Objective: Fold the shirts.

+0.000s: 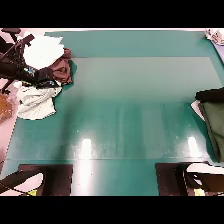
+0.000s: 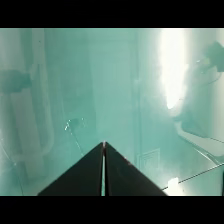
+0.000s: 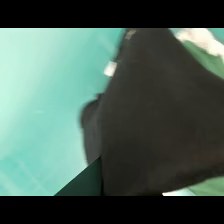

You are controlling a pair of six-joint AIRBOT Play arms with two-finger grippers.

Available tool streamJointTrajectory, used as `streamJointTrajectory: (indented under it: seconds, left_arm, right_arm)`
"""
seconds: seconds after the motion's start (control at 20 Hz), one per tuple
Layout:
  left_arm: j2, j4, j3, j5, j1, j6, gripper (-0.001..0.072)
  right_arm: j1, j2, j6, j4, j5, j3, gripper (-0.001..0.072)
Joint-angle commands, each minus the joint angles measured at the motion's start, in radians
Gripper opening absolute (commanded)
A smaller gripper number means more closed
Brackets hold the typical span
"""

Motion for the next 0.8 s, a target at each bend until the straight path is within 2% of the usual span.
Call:
streamJointTrajectory:
  seconds: [0.0,0.2,0.35,0.55,0.6,0.65,0.7,0.75]
  left_arm:
    - [0.001,0.0,0.0,0.001,0.0,0.0,0.0023]
    - [0.001,-0.002,0.0,0.002,0.0,0.0,0.0023]
    - [0.001,-0.003,0.0,0.0,0.0,0.0,0.0023]
    - [0.0,-0.007,0.0,0.005,0.0,0.001,0.0023]
    - [0.001,-0.008,0.0,0.013,0.0,0.001,0.0024]
    - [0.001,-0.007,0.0,0.018,0.0,0.001,0.0023]
    - [0.001,-0.007,0.0,0.021,0.0,0.001,0.0023]
    - [0.001,-0.007,0.0,0.019,0.0,0.001,0.0023]
  right_arm:
    - [-0.005,-0.021,0.001,-0.126,0.063,-0.03,0.0014]
    - [-0.005,-0.014,0.006,-0.159,0.064,-0.261,0.0015]
    - [-0.007,0.014,0.013,-0.346,0.054,-0.432,0.0015]
    - [-0.075,0.086,0.027,-0.417,0.037,-0.606,0.0025]
    - [-0.091,0.105,0.029,-0.477,0.017,-0.646,0.0147]
    - [-0.112,0.117,0.039,-0.526,0.016,-0.679,0.0317]
    - [-0.138,0.122,0.043,-0.554,0.024,-0.701,0.0433]
    - [-0.174,0.122,0.043,-0.565,0.04,-0.711,0.0489]
